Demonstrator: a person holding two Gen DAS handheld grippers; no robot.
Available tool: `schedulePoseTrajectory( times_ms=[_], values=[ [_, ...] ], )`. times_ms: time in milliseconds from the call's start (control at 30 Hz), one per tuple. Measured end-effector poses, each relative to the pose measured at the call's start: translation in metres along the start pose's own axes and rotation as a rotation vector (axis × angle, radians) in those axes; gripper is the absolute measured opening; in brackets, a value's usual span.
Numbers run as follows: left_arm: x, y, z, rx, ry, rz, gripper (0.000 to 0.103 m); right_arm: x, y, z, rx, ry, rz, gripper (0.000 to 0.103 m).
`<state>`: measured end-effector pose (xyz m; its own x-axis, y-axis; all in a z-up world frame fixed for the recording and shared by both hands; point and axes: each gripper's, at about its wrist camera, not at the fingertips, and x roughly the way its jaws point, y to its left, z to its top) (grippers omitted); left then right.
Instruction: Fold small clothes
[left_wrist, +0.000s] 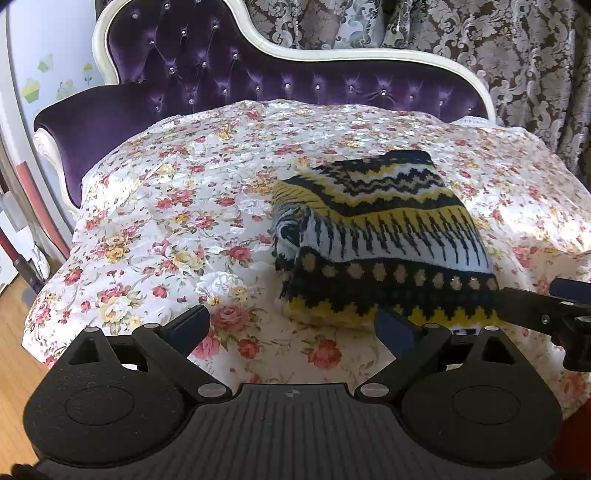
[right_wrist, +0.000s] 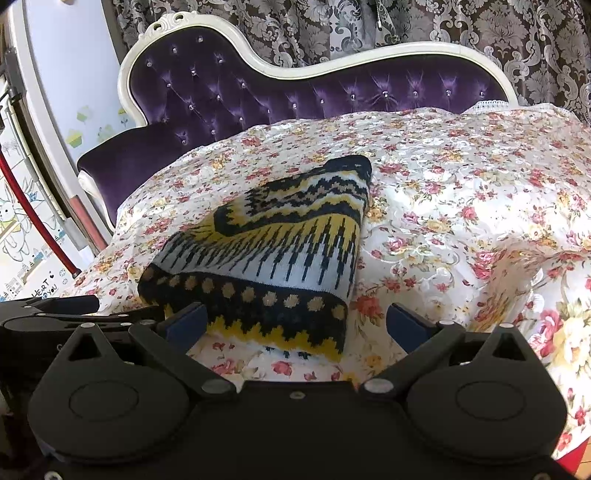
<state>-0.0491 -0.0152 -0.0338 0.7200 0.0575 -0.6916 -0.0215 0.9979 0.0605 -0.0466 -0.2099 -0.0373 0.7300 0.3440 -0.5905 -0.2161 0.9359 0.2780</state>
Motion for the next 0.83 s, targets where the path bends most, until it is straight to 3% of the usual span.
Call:
schedulePoseTrajectory(
  times_ms=[833],
  values=[
    [0.0055, 0.0019, -0.0010, -0.014, 0.026, -0.006, 0.097, 0.0079, 0.0034, -0.0011, 0.007, 0.024, 0.005, 0.102]
  ],
)
